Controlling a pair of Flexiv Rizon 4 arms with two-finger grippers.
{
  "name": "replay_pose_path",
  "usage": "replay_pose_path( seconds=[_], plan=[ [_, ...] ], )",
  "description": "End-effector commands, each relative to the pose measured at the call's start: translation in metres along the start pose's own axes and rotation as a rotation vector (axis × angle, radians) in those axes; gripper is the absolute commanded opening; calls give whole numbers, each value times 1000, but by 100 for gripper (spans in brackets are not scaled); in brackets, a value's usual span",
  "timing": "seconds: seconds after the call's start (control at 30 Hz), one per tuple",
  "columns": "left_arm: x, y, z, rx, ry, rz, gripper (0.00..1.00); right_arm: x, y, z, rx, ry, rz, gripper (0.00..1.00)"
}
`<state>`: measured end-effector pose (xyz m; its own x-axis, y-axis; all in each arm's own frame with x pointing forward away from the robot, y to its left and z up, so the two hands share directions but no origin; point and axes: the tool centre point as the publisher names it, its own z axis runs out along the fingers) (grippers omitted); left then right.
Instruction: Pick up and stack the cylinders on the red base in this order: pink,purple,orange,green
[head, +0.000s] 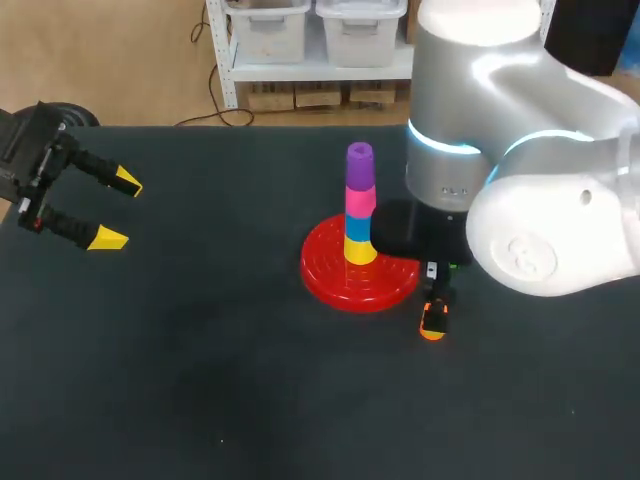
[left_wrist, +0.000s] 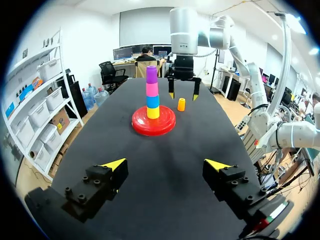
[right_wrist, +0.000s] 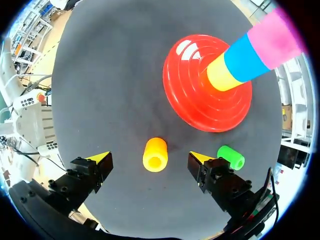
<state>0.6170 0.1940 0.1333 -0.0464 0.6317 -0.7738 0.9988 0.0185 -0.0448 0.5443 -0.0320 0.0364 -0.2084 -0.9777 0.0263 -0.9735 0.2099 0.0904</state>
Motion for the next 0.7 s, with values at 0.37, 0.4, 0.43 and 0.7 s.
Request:
replay_pose_path(
  seconds=[0.37, 0.4, 0.43, 0.7],
  plan=[
    [1, -1, 0, -3, -3, 3, 100, 4, -1, 14, -5, -7, -12, 100],
    [1, -1, 0, -3, -3, 3, 100, 5, -1, 15, -5, -9, -13, 100],
    [1, -1, 0, -3, -3, 3, 100, 5, -1, 15, -4, -6, -12, 100],
    [1, -1, 0, -3, -3, 3, 100, 1, -1, 18, 4, -8, -12, 100]
  ],
)
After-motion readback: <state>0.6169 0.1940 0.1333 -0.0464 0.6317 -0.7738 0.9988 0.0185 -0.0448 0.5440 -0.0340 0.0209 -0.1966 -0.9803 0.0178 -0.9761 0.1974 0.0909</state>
